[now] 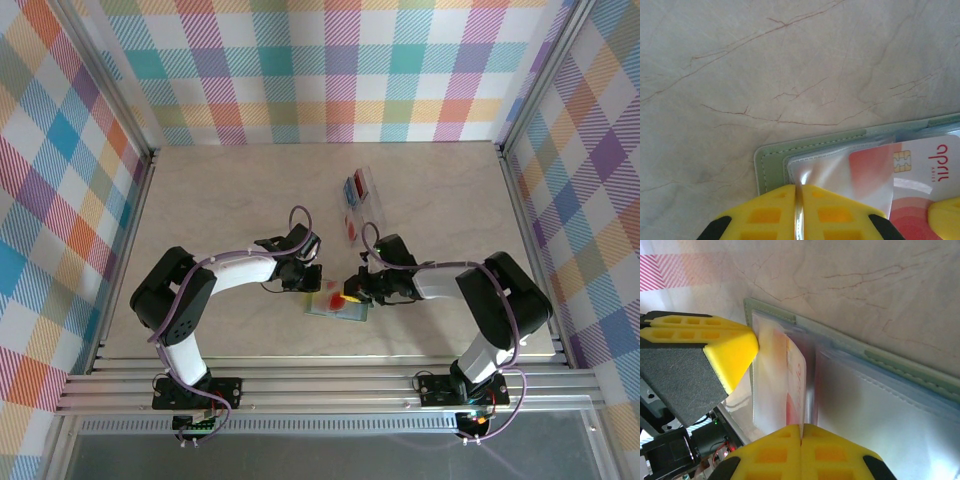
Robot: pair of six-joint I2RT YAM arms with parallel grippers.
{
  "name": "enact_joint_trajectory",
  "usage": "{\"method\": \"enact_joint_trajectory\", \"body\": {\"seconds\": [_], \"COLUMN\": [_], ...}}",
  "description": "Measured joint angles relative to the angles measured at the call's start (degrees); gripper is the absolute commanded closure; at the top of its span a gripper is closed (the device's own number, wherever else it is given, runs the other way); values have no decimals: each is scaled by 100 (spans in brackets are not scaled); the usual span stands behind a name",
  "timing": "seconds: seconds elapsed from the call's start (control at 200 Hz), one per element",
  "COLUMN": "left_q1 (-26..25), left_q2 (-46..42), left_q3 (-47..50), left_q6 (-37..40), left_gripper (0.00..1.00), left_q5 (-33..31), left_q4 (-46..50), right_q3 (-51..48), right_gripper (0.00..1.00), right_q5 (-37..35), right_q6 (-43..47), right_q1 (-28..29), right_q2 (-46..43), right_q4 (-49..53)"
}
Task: Put the credit cards into the card holder
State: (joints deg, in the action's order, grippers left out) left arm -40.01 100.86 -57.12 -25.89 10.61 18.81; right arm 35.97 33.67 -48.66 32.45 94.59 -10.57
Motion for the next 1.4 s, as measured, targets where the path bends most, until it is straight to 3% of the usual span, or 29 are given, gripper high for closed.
{"method": "enact_joint_trajectory", "body": {"seconds": [0.73, 0.8, 0.93, 1.265, 1.4], "left_q1": [20, 26, 39, 240, 339], "left_q2": [-103, -133, -269, -767, -782], "left_q3": [125, 155, 323, 754, 807], "left_q6": [-24, -24, -66, -254, -323], "left_gripper": [90, 89, 88, 86, 87], "left_q5": [-131, -129, 39, 503, 649], "left_q4": [-83, -101, -168, -170, -361], "right_q3": [212, 269, 433, 756, 776], "right_gripper": [96, 83, 74, 69, 75], "right_q5": [-684, -743, -922, -1147, -1233], "right_q6": [-20, 24, 229, 610, 708], "right_q1": [748, 774, 870, 907, 916], "right_q2": [319, 273, 133, 0, -94], "right_q4": [-557, -413, 125, 1200, 1381]}}
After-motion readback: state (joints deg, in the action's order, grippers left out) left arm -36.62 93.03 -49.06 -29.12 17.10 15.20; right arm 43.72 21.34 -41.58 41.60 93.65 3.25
